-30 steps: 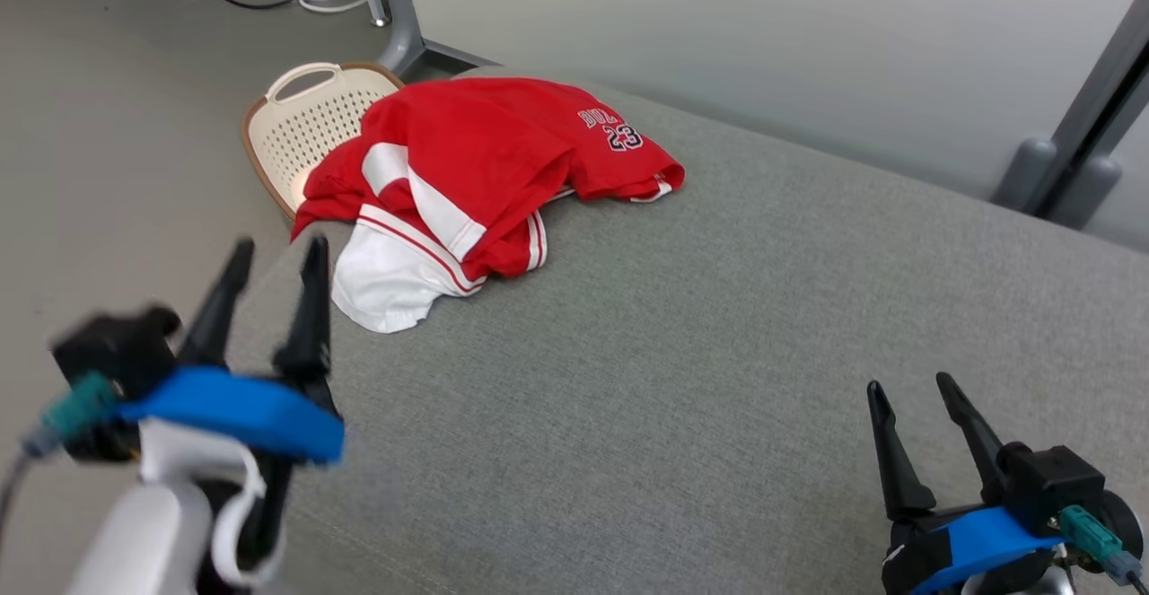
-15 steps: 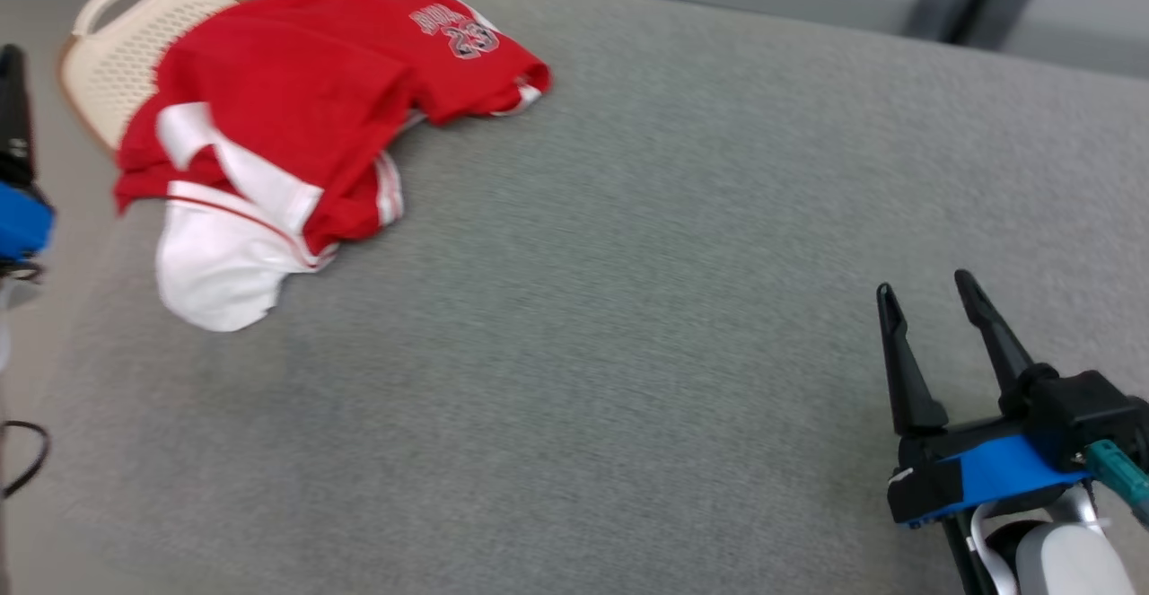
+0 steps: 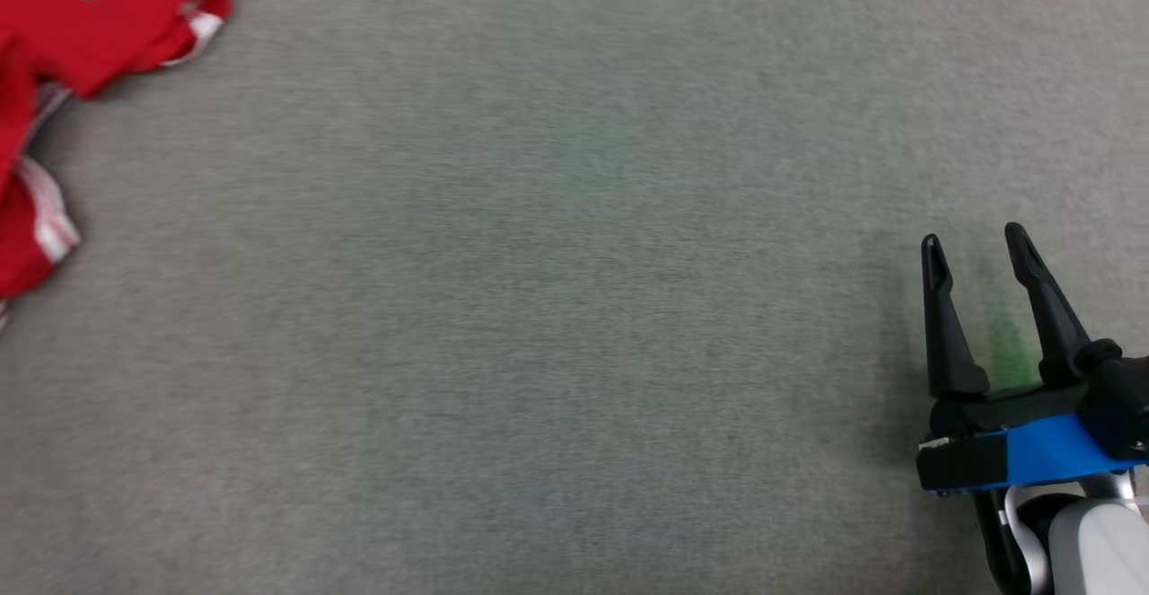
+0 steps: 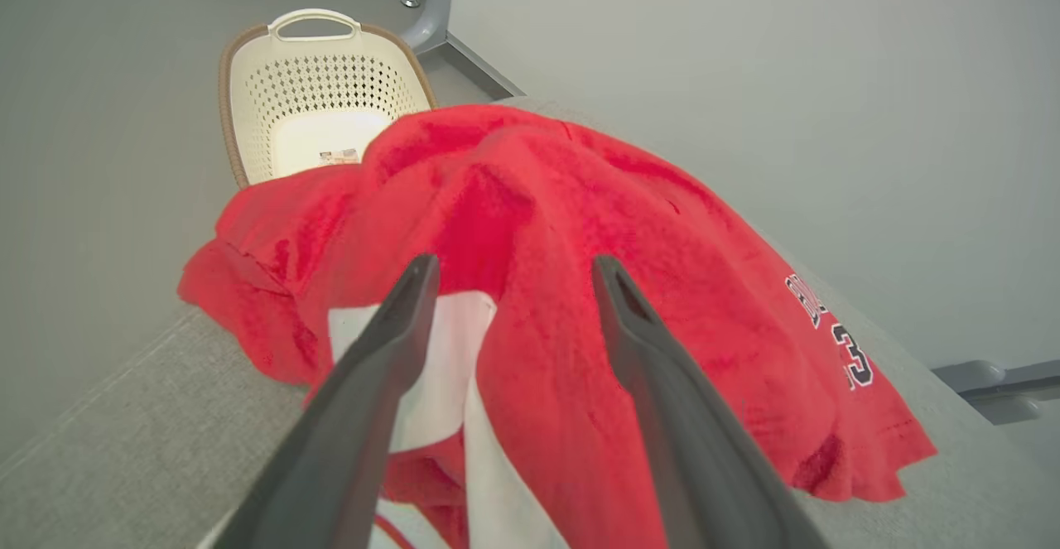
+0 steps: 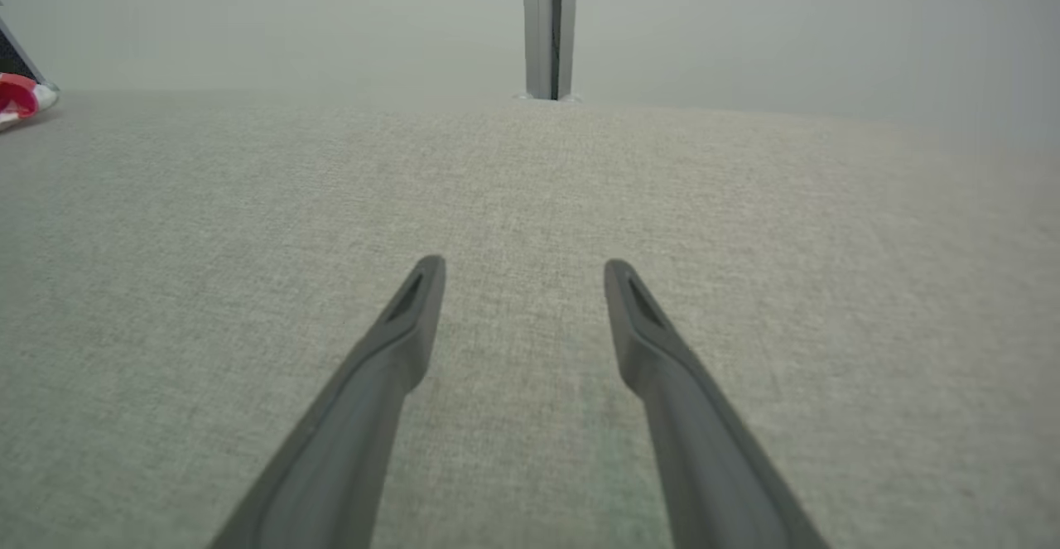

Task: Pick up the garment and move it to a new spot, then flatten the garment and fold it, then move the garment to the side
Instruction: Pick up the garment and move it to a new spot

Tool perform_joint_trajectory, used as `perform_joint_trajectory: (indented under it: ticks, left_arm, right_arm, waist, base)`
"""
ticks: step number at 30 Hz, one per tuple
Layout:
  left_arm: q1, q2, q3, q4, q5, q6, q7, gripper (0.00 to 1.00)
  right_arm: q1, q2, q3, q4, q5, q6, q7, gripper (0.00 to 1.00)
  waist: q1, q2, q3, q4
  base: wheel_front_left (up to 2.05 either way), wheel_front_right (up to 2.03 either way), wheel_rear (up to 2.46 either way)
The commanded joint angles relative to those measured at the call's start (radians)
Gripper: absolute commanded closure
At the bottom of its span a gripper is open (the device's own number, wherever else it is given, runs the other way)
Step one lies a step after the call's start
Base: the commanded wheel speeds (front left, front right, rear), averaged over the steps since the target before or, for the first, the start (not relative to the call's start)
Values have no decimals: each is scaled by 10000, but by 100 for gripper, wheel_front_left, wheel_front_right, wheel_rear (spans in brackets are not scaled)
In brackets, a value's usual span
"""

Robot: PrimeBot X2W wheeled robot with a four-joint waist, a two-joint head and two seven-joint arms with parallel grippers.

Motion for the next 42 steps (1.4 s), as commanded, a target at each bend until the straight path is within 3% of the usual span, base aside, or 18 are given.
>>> perform_joint_trajectory:
  ticks: [1, 8, 9, 10, 11, 20, 30, 35, 42]
  left_arm:
    - [-68, 37, 31, 53, -16, 77, 14, 0]
    - [293, 391, 103, 775, 245, 769, 277, 0]
    - [346, 413, 53, 899, 270, 784, 353, 40]
    - [382, 413, 3, 1009, 266, 747, 412, 97]
    - [361, 379, -20, 1098, 213, 695, 459, 100]
    - [-283, 444, -708, 910, 736, -442, -439, 100]
    - [-1385, 707, -1890, -604, 1456, -818, 135, 100]
    - [-2186, 347, -2584, -1672, 1607, -849, 619, 100]
    - [-3140, -842, -3994, -3131, 1741, -842, 1398, 100]
  right_arm:
    - [-141, -18, 6, -23, 61, 5, -75, 0]
    - [-215, -19, 57, 124, 231, 5, -287, 0]
    - [-234, -19, 57, 145, 257, 5, -298, 0]
    - [-250, -18, 64, 185, 276, 5, -323, 0]
    - [-249, -18, 81, 207, 268, 5, -327, 0]
    - [-49, -22, 272, 801, 395, 5, -449, 0]
    - [647, -22, 470, 1696, 841, 5, -587, 0]
    - [1024, -24, 447, 1891, 997, 5, -632, 0]
    - [1314, -24, 543, 2031, 1216, 5, -637, 0]
  waist:
    - [-3, 0, 667, -732]
    - [-3, 0, 788, -1048]
    - [-3, 0, 775, -1063]
    - [-3, 0, 727, -1063]
    - [-3, 0, 672, -1054]
    - [-3, 0, -1009, -539]
    - [-3, 0, -3663, -312]
    - [-3, 0, -4399, -408]
    - [-3, 0, -4933, -869]
  base:
    - [0, 0, 0]
    - [0, 0, 0]
    - [0, 0, 0]
    - [0, 0, 0]
    - [0, 0, 0]
    - [0, 0, 0]
    - [0, 0, 0]
    - [0, 0, 0]
    - [0, 0, 0]
